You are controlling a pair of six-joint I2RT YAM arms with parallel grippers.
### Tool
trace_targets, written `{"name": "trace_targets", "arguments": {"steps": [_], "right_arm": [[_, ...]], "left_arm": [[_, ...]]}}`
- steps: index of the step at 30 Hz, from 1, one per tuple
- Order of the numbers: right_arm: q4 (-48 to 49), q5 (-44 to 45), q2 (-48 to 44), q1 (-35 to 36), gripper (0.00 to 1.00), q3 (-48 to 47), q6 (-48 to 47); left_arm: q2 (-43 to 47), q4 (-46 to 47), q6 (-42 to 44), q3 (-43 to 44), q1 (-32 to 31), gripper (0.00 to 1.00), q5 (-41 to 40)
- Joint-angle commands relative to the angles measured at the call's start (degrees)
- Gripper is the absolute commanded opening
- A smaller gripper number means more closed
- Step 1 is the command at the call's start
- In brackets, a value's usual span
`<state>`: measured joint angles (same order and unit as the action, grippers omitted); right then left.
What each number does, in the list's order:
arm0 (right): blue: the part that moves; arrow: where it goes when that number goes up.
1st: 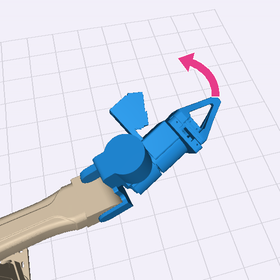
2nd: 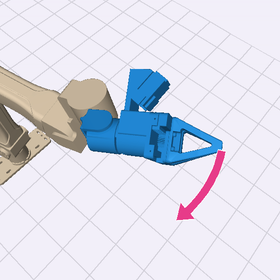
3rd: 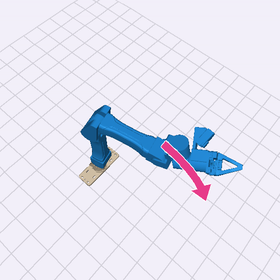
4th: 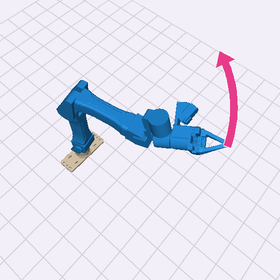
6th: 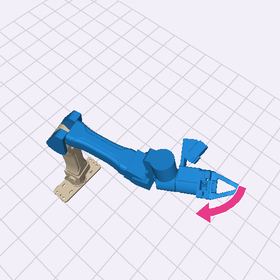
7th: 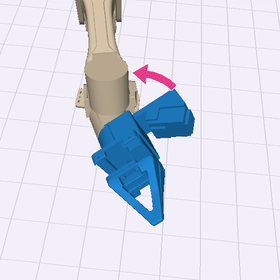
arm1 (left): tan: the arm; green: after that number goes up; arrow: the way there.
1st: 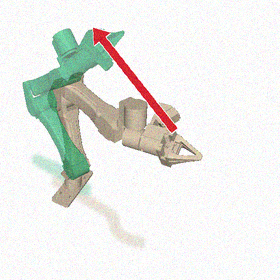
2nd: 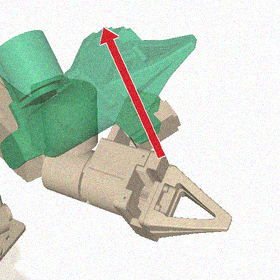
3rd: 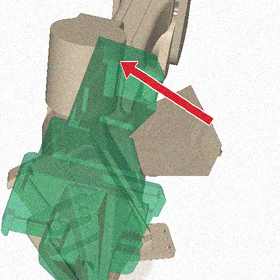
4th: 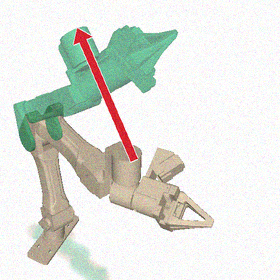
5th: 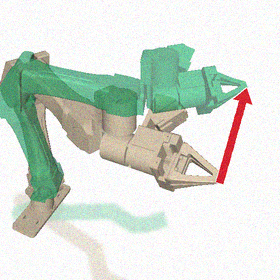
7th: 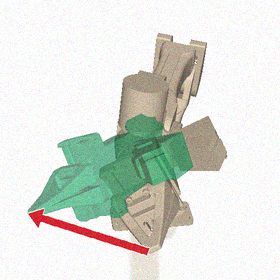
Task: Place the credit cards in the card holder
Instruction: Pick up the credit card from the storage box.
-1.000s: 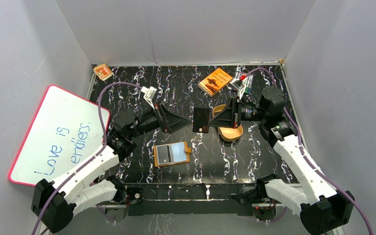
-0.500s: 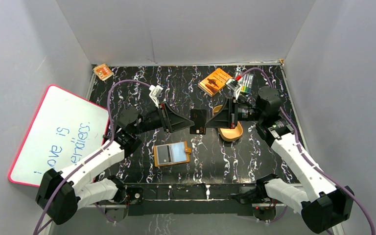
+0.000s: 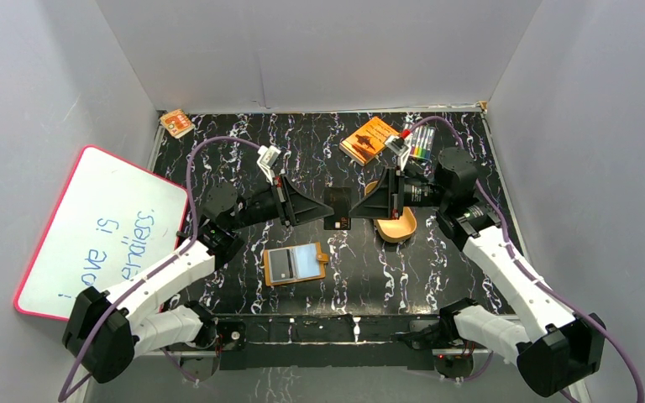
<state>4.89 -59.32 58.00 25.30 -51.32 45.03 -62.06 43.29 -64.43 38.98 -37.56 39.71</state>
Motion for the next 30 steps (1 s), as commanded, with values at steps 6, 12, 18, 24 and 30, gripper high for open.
{"name": "trace_targets", "arguments": {"steps": [6,12,18,24,30], "right_arm": [[14.2,2.4,-2.1,0.6,0.43,4.8,8.2],[19.0,3.0,-1.5,1.0,0.4,6.4,11.6],[20.9,3.7,-1.0,1.8,0.33,6.5,12.7],[20.7,4.4,0.1,3.6,0.26,6.4,12.6],[20.1,6.2,-0.7,4.2,0.01,6.7,11.9]], "left_arm": [[2.3,3.1,-1.4,-1.6,0.2,0.0,-1.6],[2.2,3.4,-1.7,-2.0,0.2,0.0,-1.9],[2.1,3.5,-1.8,-2.4,0.1,0.0,-2.2],[2.2,3.9,-2.0,-2.6,0.2,0.0,-2.3],[2.7,3.9,-2.0,-3.3,0.1,0.0,-2.4]]}}
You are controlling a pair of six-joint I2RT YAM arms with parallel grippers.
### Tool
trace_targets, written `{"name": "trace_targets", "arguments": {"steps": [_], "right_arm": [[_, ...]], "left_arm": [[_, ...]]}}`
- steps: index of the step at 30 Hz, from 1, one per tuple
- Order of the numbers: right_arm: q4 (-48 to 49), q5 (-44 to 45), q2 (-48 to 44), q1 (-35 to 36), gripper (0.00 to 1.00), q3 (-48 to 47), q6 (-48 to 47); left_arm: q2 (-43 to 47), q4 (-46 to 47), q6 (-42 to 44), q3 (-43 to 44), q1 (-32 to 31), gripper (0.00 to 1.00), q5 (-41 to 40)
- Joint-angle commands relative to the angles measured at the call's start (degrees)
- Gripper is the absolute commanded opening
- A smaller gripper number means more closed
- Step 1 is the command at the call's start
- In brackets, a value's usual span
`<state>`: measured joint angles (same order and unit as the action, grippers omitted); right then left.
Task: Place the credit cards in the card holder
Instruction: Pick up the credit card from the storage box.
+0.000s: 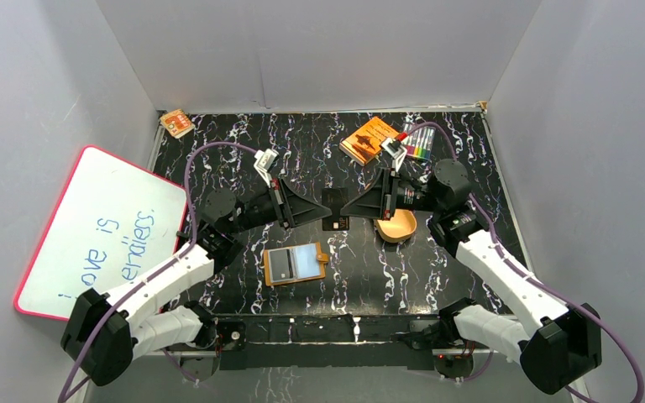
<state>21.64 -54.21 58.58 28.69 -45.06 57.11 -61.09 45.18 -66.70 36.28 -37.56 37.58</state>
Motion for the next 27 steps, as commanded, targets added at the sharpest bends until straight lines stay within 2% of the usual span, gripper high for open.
{"name": "trace_targets", "arguments": {"steps": [1,2,3,4,5,7,10,13,21,27], "right_arm": [[2.8,1.6,-1.7,0.8,0.0,0.4,-0.6],[2.0,2.3,-2.3,0.8,0.0,0.4,-1.1],[0.8,3.0,-3.0,0.8,0.0,0.2,-2.0],[-2.2,4.0,-3.7,0.7,0.0,-0.6,-3.9],[-8.6,5.6,-4.1,0.7,0.0,-2.2,-7.8],[-24.1,10.3,-4.4,0.8,0.0,-7.3,-17.5],[-42.3,19.8,-4.0,0.7,0.0,-12.4,-27.8],[-48.2,23.3,-4.1,0.7,0.0,-11.1,-31.0],[-41.4,16.4,0.2,2.2,0.0,-0.1,-25.2],[-38.7,15.3,5.0,6.6,0.0,2.6,-23.0]], "left_arm": [[2.0,1.9,0.3,-0.8,0.1,0.0,-0.2],[2.4,1.2,0.5,-1.1,0.2,0.05,-0.3],[3.0,-0.5,1.2,-1.4,0.1,0.22,-0.5],[3.9,-3.9,2.5,-1.3,0.1,0.44,-1.1],[5.1,-9.3,4.6,-0.8,0.1,0.61,-2.7],[8.3,-23.9,11.0,1.2,0.1,0.84,-9.0],[10.4,-43.2,19.9,4.1,0.1,0.87,-17.6],[9.8,-53.2,22.8,3.9,-0.2,0.88,-21.9],[1.6,-56.9,20.5,0.4,-7.9,0.86,-33.8],[-7.9,-58.4,20.3,3.4,-8.5,0.81,-37.9]]}}
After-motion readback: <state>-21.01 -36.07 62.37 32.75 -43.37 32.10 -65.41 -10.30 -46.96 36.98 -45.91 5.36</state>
